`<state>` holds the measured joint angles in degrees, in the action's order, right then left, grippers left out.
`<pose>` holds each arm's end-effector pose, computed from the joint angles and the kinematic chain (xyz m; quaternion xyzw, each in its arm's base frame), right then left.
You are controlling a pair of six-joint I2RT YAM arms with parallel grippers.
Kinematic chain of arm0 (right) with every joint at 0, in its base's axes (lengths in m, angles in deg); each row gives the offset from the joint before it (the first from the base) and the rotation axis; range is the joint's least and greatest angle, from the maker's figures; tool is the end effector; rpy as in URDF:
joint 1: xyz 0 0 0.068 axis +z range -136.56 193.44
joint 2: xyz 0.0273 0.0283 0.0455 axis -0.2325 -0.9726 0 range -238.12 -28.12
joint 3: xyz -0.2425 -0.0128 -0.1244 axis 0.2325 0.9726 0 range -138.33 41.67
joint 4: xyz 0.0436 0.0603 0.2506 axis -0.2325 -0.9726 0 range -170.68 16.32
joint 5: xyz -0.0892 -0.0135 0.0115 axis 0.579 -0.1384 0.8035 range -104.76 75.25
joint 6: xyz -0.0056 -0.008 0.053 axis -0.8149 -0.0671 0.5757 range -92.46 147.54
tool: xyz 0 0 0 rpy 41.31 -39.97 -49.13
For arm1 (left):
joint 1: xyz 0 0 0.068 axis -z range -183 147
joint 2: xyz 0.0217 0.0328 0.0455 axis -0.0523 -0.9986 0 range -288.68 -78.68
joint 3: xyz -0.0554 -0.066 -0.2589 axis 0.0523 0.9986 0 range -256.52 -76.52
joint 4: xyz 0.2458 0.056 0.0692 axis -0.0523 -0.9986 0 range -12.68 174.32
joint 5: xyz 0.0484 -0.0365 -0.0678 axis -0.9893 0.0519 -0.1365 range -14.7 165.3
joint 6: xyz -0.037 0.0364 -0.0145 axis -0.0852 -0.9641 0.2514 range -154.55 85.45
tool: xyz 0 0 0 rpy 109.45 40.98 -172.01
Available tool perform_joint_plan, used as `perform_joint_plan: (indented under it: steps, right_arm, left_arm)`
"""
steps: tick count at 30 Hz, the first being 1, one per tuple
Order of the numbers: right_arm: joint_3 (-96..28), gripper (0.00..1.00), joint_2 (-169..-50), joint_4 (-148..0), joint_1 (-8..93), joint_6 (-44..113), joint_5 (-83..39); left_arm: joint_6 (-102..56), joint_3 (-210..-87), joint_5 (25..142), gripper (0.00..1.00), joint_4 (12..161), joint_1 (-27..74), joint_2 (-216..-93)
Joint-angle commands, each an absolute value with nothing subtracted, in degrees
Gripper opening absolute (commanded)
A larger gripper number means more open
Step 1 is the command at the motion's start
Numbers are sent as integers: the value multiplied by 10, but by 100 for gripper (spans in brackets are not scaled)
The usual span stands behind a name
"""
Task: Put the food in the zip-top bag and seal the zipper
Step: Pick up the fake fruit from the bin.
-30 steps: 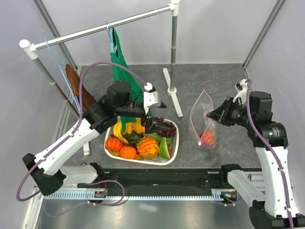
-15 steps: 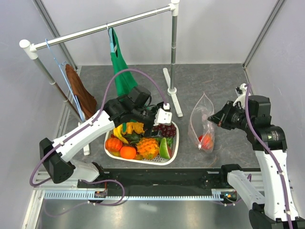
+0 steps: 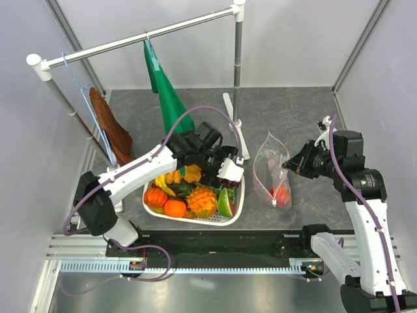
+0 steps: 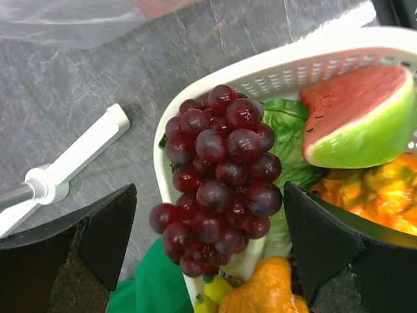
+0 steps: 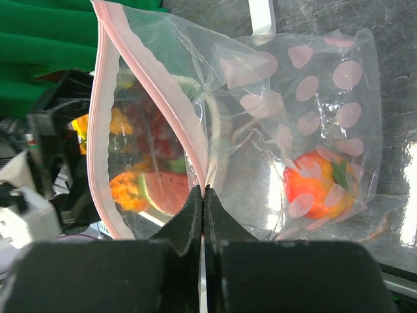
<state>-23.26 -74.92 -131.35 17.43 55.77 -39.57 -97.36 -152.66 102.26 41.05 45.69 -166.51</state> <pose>0.1341 0.0243 0.3715 0.0960 0.8830 0.3022 0.3460 0.2009 -0.2532 0.3000 0.8061 0.4638 -0.1846 0.3179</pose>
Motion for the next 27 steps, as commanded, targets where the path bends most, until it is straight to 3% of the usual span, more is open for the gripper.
perform_joint_plan:
  steps: [1,4,10,13,14,23,27]
  right_arm:
    - [-228,0,-747,-1299,174,556,-406]
    - [-228,0,-749,-1299,174,555,-405]
    - [-222,0,-745,-1299,173,555,-406]
    - [-221,0,-744,-1300,173,556,-405]
    - [-220,0,-744,-1299,174,555,-406]
    - [-219,0,-743,-1298,174,555,-406]
    - [-219,0,-744,-1297,174,558,-407]
  left_arm:
    - [-1057,-1542,1005,100,401,465,-1688]
    - [-1061,-1543,1003,99,399,466,-1707]
    - [-1063,-1534,1000,85,399,469,-1725]
    - [-1063,-1533,993,65,396,475,-1724]
    - [-1057,-1538,993,55,395,475,-1720]
    - [-1013,-1555,989,2,370,480,-1665]
    - [-977,-1569,1003,2,371,480,-1628]
